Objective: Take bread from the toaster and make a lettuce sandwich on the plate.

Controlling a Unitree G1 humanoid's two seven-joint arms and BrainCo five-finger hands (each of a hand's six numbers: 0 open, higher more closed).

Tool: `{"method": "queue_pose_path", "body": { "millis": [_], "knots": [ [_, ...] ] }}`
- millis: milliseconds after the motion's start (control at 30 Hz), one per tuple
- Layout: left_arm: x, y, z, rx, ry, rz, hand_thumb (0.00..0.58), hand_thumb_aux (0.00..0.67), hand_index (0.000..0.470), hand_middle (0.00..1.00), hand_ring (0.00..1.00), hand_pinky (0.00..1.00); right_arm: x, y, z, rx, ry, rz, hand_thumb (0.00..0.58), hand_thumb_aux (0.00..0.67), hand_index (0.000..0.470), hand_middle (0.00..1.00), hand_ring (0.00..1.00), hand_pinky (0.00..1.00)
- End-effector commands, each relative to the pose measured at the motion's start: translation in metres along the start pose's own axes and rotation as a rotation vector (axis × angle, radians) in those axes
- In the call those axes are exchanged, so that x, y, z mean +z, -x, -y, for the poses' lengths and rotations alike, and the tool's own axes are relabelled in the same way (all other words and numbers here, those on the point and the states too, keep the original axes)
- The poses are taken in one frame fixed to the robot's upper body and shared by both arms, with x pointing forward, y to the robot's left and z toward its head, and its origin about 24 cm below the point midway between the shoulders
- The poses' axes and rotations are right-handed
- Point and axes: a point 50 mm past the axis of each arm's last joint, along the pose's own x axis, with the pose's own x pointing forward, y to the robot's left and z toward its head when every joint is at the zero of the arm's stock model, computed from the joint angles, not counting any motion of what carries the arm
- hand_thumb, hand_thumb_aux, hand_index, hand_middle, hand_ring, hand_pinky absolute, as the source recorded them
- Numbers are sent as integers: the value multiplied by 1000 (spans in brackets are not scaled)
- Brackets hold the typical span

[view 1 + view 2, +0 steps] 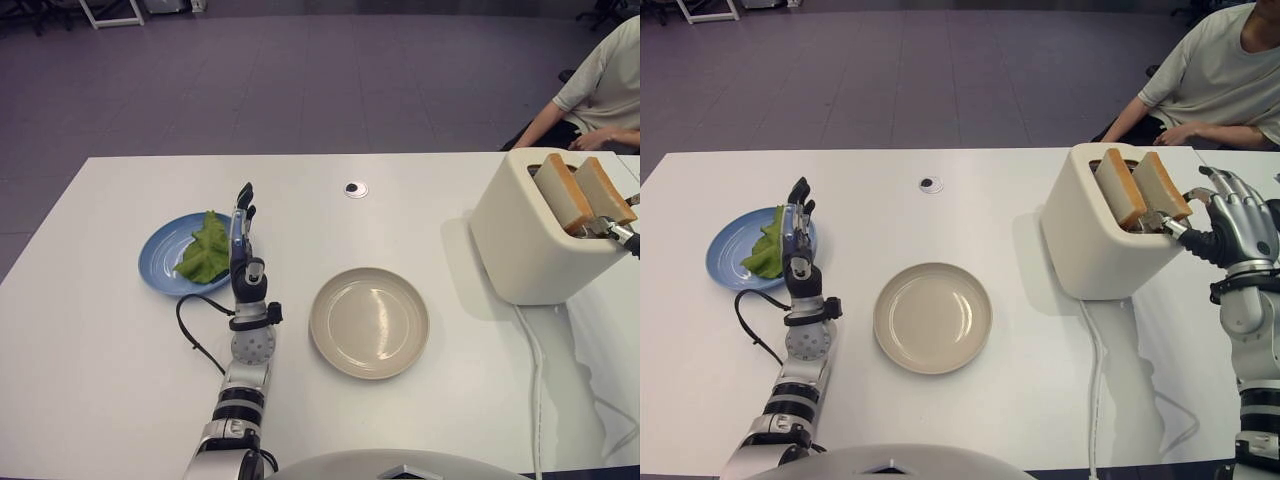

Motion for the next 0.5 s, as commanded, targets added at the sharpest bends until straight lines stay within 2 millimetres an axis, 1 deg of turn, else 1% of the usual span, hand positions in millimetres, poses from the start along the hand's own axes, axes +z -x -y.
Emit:
{"method": "queue_pose_path", "body": {
  "millis": [33, 233, 267, 300, 333, 433, 500],
  "knots": [
    [-6, 16, -6, -6, -26, -70, 0, 0, 0, 0, 0, 0, -1, 0, -7, 49, 3, -1, 580, 670, 470, 0, 0, 0],
    [-5, 16, -4, -13, -22, -73, 0, 0, 0, 0, 0, 0, 30, -8, 5, -59, -45, 123, 580, 670, 470, 0, 0, 0],
    [-5, 16, -4, -13, -22, -74, 0, 0, 0, 0, 0, 0, 33, -10, 7, -86, -59, 125, 580, 670, 470, 47, 47, 47],
    [-5, 16, -4, -14, -22, -74, 0, 0, 0, 0, 0, 0, 34, -12, 8, -113, -77, 118, 580, 670, 470, 424, 424, 424],
    [-5, 16, -3, -15, -23, -75, 0, 0, 0, 0, 0, 0, 34, -14, 10, -144, -94, 110, 580, 670, 470, 1000, 1000, 1000],
    [-5, 15, -2, -20, -24, -76, 0, 0, 0, 0, 0, 0, 36, -17, 21, -247, -145, 99, 580, 670, 470, 1000, 1000, 1000],
    [-5, 15, -2, -17, -28, -76, 0, 0, 0, 0, 0, 0, 39, -20, 35, -350, -166, 106, 580, 670, 470, 1000, 1000, 1000]
  ]
}}
